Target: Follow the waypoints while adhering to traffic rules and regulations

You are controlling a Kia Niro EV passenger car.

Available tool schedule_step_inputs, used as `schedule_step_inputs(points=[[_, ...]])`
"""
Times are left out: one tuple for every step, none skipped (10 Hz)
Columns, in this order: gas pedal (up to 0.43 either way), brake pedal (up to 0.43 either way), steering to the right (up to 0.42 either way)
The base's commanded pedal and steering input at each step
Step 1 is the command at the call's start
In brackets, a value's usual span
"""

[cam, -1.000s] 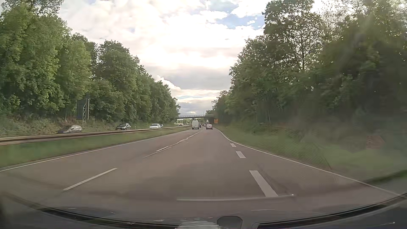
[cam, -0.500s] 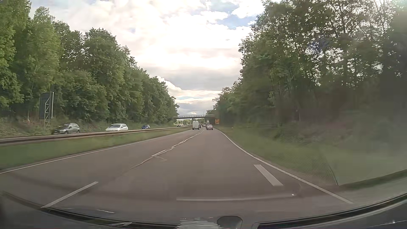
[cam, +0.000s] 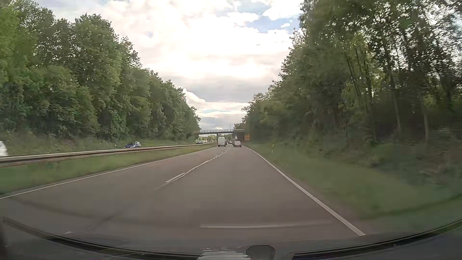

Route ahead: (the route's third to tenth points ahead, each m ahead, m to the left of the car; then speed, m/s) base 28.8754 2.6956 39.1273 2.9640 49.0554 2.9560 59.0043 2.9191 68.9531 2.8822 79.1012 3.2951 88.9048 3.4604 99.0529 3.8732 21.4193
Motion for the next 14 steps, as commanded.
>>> schedule_step_inputs(points=[[0.0, 0.0, 0.003], [0.0, 0.0, 0.003], [0.0, 0.0, 0.003], [0.0, 0.0, 0.003], [0.0, 0.0, 0.002], [0.0, 0.0, 0.001], [0.0, 0.0, 0.001], [0.0, 0.0, 0.001], [0.0, 0.0, 0.001], [0.0, 0.0, 0.0], [0.0, 0.0, 0.001], [0.0, 0.0, 0.0], [0.0, 0.0, 0.0], [0.0, 0.0, 0.001]])
